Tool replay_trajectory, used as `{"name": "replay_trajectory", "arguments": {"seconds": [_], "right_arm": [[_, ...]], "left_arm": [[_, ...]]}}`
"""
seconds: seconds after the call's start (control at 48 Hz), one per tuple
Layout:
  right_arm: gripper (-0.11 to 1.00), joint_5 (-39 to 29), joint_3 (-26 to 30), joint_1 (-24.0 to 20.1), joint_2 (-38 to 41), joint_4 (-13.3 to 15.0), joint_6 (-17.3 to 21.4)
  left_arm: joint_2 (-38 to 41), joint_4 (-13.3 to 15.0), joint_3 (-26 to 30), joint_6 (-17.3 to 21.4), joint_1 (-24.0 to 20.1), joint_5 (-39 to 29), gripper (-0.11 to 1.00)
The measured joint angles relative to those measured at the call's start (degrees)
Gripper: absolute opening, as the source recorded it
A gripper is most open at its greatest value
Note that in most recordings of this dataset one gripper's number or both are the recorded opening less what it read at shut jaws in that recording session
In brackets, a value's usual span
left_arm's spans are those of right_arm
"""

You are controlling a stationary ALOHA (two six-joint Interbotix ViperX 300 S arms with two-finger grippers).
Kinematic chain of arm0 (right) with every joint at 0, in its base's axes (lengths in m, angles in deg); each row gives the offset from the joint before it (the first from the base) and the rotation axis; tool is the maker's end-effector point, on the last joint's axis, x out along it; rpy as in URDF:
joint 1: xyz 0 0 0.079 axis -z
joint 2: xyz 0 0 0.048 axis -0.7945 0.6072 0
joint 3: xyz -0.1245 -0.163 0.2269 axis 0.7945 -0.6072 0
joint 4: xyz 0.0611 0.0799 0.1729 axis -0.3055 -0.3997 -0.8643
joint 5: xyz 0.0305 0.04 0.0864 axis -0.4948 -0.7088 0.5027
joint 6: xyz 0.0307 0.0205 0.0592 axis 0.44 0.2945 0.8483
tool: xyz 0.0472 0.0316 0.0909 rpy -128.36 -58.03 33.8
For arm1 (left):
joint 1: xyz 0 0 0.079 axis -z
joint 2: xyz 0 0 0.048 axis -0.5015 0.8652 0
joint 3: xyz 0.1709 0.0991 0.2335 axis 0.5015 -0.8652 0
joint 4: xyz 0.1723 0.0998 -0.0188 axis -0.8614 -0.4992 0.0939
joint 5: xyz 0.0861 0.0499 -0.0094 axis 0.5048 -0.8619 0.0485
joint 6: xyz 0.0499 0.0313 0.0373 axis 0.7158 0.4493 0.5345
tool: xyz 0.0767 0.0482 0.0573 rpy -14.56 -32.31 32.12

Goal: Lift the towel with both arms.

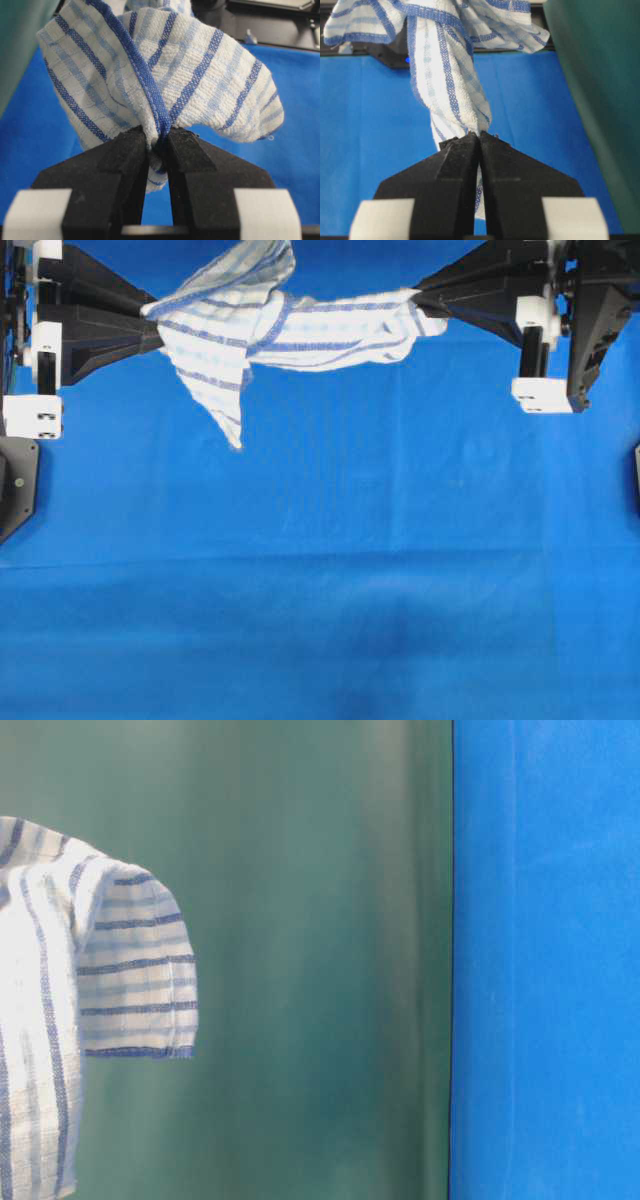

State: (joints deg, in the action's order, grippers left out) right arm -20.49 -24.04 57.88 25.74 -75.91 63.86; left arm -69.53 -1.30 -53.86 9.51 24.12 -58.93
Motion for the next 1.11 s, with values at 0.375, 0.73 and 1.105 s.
{"name": "replay_trajectory", "arguments": {"seconds": [0.375, 0.73, 1.105], "right_arm": [[0.67, 0.0, 0.0, 0.0, -0.26, 0.18, 0.44], [0.63, 0.0, -1.76, 0.09, -0.26, 0.44, 1.05], [0.63, 5.27, -11.43, -1.14, 1.76, 0.18, 3.08]], "left_arm": [[-0.09, 0.0, -0.09, -0.35, 0.0, 0.88, 0.83], [-0.26, -0.09, -2.72, -0.09, 0.44, 1.05, 0.9], [4.83, -0.09, -13.97, -0.09, 3.52, 8.35, 0.9]]}}
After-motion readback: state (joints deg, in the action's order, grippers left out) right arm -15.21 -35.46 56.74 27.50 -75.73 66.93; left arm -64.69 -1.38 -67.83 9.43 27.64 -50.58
